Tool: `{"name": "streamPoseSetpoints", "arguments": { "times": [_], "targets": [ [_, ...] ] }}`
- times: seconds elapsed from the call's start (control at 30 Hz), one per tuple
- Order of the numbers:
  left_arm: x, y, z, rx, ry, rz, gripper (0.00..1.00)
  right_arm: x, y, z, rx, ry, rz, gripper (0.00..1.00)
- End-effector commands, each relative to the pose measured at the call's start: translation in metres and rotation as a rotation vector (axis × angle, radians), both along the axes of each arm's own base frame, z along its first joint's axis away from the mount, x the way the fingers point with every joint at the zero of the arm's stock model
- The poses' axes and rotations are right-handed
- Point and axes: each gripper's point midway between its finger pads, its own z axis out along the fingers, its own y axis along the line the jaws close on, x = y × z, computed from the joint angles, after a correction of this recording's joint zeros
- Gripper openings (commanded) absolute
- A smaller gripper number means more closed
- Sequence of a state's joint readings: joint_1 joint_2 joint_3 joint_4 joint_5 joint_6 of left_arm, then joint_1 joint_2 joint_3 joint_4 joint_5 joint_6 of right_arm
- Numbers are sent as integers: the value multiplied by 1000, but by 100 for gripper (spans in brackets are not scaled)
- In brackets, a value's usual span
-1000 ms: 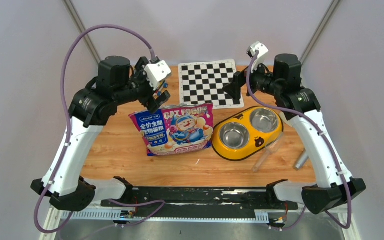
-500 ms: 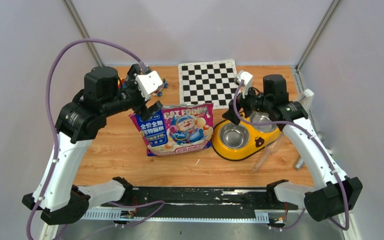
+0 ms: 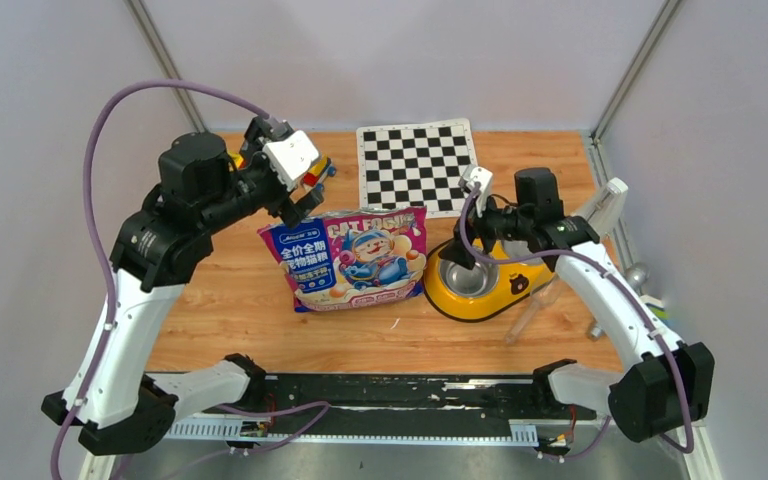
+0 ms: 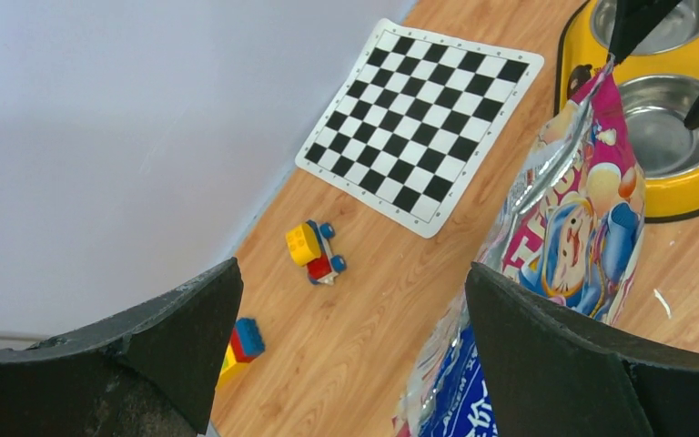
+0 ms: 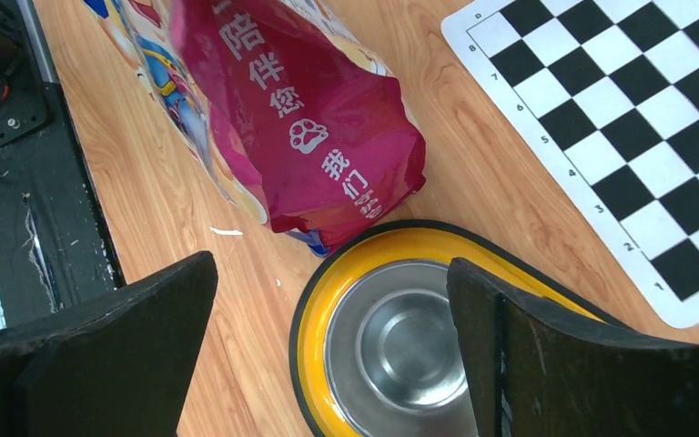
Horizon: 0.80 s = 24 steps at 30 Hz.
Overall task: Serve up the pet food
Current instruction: Move the pet food bag to the center of the board.
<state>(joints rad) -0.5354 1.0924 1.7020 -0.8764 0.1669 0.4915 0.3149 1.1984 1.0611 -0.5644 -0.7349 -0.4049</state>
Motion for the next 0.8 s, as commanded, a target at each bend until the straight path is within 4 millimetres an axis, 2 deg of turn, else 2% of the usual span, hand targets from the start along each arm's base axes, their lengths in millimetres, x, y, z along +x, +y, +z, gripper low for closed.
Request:
{"name": "streamPoseSetpoints", "arguments": {
  "times": [0.0, 0.23, 0.4, 0.57, 0.63, 0.77],
  "targets": [
    [17, -7, 11, -50, -12, 30, 100, 7, 13, 1, 91, -8, 18, 99],
    [53, -16, -11, -40, 38, 107, 100, 24, 21, -24, 156, 141, -89, 99],
    [75, -8, -12, -65, 26, 184, 100, -6, 37, -40, 200, 278, 75, 99],
    [100, 7, -13, -117, 54, 265, 100, -2, 44, -57, 207, 385, 66, 99],
    [109, 12, -18, -122, 72, 293, 100, -6, 47, -60, 226, 441, 87, 99],
    [118, 9, -37, -99, 118, 293, 100, -7, 53, -69, 219, 465, 98, 99]
  ]
}}
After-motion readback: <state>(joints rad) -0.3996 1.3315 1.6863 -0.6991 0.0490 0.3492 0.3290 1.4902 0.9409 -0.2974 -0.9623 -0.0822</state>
